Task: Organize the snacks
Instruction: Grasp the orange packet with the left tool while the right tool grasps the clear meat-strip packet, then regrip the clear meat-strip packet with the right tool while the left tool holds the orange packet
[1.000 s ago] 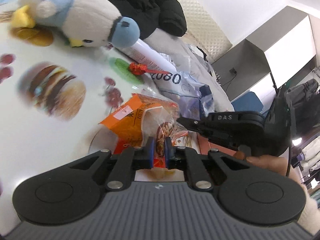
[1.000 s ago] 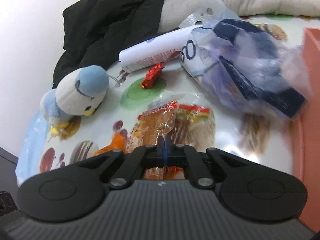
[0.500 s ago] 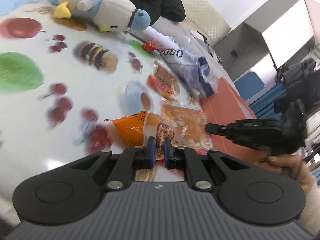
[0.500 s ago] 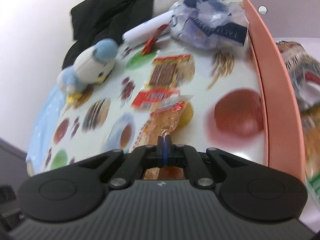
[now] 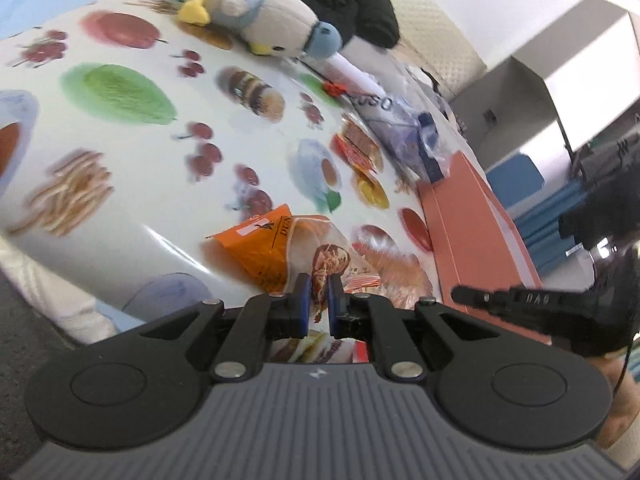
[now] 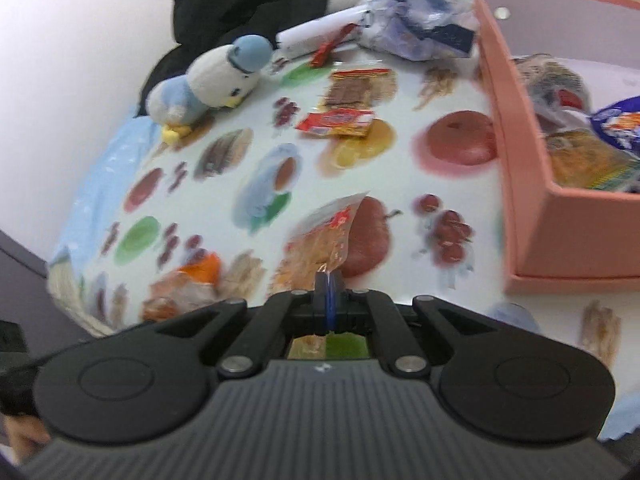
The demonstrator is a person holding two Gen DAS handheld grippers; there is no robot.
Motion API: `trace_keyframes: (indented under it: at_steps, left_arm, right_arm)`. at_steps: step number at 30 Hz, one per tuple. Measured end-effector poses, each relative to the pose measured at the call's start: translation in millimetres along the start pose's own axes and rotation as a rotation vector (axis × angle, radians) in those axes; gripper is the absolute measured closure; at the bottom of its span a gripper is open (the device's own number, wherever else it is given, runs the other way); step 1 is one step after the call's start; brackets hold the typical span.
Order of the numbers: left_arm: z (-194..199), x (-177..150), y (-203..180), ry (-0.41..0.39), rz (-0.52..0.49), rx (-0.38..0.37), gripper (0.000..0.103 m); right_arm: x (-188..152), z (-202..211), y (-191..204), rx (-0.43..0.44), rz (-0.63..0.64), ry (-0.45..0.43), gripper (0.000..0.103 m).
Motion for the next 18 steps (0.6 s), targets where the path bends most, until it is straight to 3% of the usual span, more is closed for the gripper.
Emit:
trace_keyframes:
  at_steps: [5, 6, 9, 11, 13, 14, 15, 18]
  left_arm:
    - [1, 3, 7, 0.003, 0.068, 0.024, 0.09]
    - [1, 3, 7, 0.0, 0.073, 0.02, 0.084]
    - [2, 2, 8, -0.011, 0.1, 0.036, 0.044]
    - [3, 2, 7, -0.02, 0.11, 0.032, 0.042]
    - [0, 1, 4, -0.01, 0.104, 0.03, 0.042]
    - [-1, 1, 2, -0.01, 0.103, 0.032, 0.042]
    - [-2, 2, 1, -0.015, 0.104, 0.026, 0.04]
    - [-5, 6, 0, -0.029, 0.122, 0.018, 0.03]
  right_arm:
    - [-4, -6, -19, -0.092, -0.016, -0.023, 0.097]
    - [-5, -6, -21, -0.106, -0.025, -0.03, 0.097]
    - [-13, -7, -23, -0.095, -0.097, -0.044, 0.096]
    - [-18, -9, -19, -0.086, -0.124, -0.049, 0.094]
    - [-23, -12, -11, -0.083, -0.12, -0.045, 0.074]
    - [-26, -13, -6, -0.07, -0.108, -0.04, 0.048]
    - [-29, -14, 0, -0.053, -0.091, -0.042, 0.033]
    - [-32, -18, 16, -0.073, -0.009, -0.06, 0.025]
Point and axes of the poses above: each gripper's, at about its wrist camera, not at the fingertips, and z roughly against the way its jaws point, y to its left, x to its top, the point moved 5 cm from there along -z, roughly the way its jaws point, and after that the axes turned 4 degrees about -z, right-handed, at the moved point
